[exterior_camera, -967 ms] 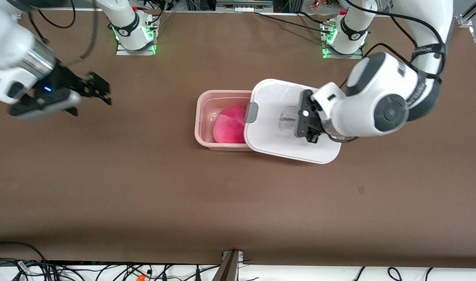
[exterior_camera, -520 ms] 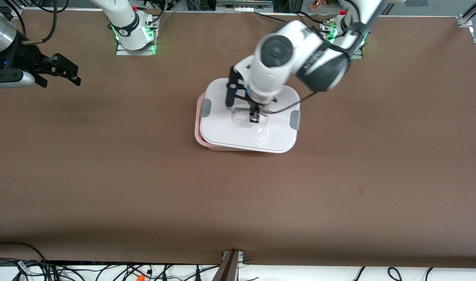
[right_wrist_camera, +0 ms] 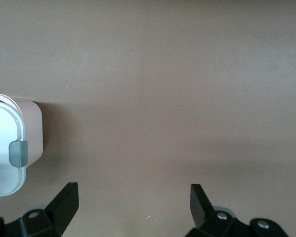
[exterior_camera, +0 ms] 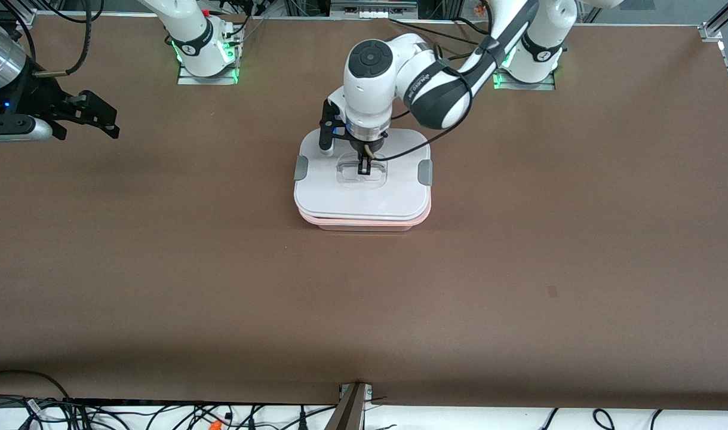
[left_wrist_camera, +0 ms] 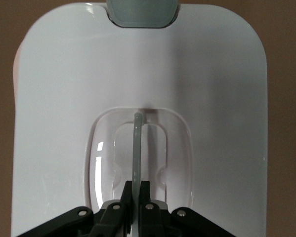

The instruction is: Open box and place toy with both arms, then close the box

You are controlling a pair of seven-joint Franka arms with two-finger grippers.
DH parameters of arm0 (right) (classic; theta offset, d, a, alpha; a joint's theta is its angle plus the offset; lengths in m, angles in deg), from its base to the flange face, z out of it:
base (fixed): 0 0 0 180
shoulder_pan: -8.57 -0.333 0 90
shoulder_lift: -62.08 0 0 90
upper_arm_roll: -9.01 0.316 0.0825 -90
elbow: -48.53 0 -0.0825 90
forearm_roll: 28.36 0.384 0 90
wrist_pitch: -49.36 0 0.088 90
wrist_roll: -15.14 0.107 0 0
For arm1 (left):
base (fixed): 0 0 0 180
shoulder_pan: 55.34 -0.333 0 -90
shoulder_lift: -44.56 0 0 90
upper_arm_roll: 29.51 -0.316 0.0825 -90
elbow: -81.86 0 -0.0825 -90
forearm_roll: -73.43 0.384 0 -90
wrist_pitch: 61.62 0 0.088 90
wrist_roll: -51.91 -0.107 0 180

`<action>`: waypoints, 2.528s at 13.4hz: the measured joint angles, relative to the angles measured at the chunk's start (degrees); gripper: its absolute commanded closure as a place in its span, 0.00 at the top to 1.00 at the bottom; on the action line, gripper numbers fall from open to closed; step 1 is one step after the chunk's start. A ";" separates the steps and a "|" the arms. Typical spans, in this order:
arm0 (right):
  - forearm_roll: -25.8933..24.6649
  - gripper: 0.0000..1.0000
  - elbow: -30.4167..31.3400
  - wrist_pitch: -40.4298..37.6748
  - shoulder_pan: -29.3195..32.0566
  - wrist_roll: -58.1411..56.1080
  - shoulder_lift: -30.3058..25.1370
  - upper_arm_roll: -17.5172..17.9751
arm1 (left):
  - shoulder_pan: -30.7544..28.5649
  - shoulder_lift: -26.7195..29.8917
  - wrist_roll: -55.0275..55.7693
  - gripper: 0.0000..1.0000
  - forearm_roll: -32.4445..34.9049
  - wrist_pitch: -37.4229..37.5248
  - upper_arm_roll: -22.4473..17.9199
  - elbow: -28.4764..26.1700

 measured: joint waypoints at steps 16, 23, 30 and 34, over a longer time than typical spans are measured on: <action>-0.71 1.00 -1.40 -0.08 0.36 0.02 1.76 0.52 | -0.67 0.25 0.89 0.00 0.54 -2.21 -0.70 -2.23; -0.71 1.00 -1.40 -0.09 0.52 0.02 1.80 0.44 | -2.31 0.27 1.40 0.00 0.54 -2.84 -0.92 -2.15; -0.71 1.00 -1.40 -0.09 0.57 0.02 1.85 0.42 | -1.73 0.26 3.97 0.00 0.54 -2.84 -0.71 -2.33; -0.71 1.00 -1.40 -0.09 0.59 0.02 1.85 0.42 | -0.48 0.25 6.00 0.00 0.65 -2.86 -0.68 -2.51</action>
